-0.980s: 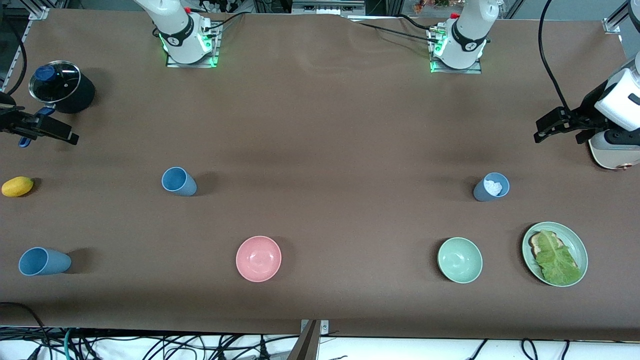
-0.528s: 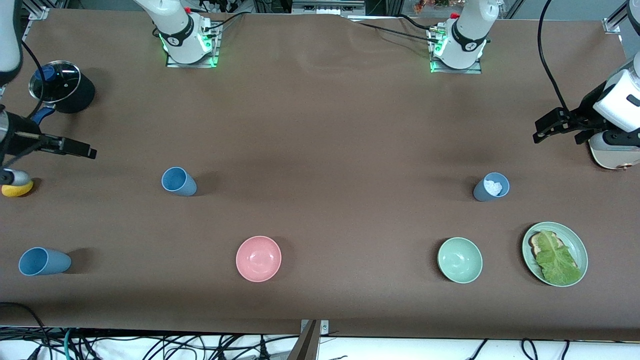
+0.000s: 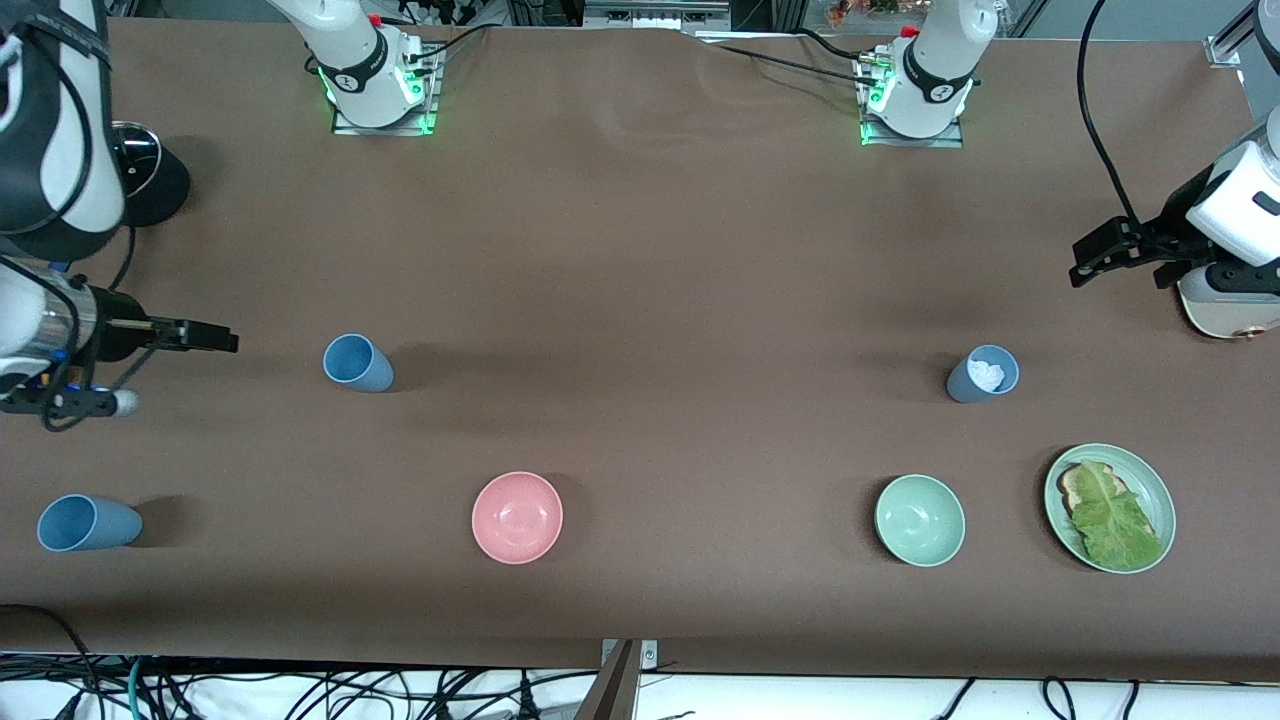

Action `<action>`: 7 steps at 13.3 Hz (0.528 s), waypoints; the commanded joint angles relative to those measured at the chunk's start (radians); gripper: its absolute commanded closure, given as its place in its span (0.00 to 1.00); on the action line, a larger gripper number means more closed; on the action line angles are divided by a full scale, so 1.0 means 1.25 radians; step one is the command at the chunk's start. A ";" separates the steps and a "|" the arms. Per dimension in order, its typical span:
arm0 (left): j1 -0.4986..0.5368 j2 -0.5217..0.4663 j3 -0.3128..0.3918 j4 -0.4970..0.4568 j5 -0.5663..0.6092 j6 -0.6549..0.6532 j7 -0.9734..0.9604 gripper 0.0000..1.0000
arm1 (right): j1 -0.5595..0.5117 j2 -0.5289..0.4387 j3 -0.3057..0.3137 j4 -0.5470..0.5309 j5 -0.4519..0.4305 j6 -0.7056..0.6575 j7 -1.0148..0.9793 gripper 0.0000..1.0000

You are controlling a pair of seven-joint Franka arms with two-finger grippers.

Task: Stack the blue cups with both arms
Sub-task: 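Move the right gripper to one blue cup while the left gripper reaches another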

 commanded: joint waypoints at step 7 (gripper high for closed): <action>0.066 0.276 -0.003 0.098 0.026 0.025 0.021 0.00 | 0.019 -0.021 0.007 -0.242 -0.009 0.256 -0.006 0.00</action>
